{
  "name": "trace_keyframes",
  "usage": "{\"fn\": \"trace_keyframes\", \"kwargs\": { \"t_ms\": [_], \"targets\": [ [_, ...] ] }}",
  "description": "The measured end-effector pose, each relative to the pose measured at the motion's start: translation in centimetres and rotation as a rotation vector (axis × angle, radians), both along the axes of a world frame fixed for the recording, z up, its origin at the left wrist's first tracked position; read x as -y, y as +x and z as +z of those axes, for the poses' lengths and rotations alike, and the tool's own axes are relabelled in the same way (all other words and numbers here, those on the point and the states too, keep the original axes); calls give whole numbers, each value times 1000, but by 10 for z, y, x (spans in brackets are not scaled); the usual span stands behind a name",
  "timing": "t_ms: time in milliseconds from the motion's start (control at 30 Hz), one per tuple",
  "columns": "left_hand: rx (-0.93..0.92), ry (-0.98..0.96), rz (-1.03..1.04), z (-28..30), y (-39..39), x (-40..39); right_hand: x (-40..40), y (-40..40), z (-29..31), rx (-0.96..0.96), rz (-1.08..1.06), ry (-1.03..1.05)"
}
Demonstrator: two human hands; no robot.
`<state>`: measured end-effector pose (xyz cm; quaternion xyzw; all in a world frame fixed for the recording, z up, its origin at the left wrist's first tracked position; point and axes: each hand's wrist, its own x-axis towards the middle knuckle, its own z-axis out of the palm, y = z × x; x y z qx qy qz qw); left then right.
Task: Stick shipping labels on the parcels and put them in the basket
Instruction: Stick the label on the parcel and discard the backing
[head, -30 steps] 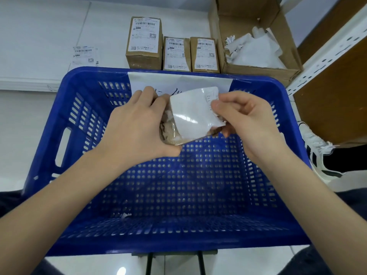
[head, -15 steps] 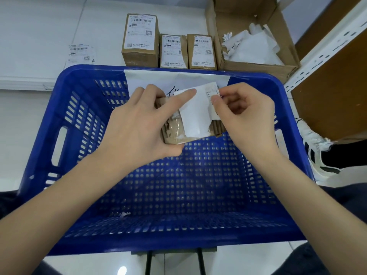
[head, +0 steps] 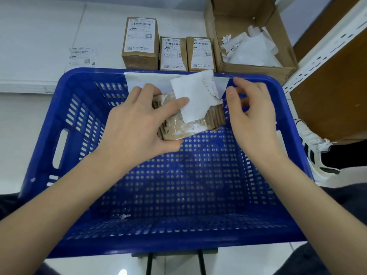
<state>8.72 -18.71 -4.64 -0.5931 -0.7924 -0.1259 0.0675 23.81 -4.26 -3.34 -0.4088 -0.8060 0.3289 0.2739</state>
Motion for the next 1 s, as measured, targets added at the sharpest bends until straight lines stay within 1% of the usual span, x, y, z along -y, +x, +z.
{"fn": "trace_keyframes", "kwargs": {
  "t_ms": [67,133,200,267,400,533,700,900,1000],
  "targets": [
    [-21,28,54,2,-3,0,10,5,-1,-47,-2,72],
    [-29,49,109,3,-5,0,26,5,-10,-101,55,88],
    [-24,51,141,1,-4,0,43,3,-23,-95,86,79],
    [-39,51,162,0,0,0,52,-2,-31,-70,70,82],
    [-56,54,172,-2,2,0,52,-3,-34,-66,8,39],
    [-65,62,180,-2,1,-2,52,-2,-33,-88,12,-24],
    [-59,62,174,-3,3,-2,50,-3,-35,-76,0,74],
    [-63,66,182,-2,6,-2,44,-2,-33,-130,-31,-1],
    [-67,42,225,0,9,-2,45,-3,-33,-128,-39,-54]
  ]
}}
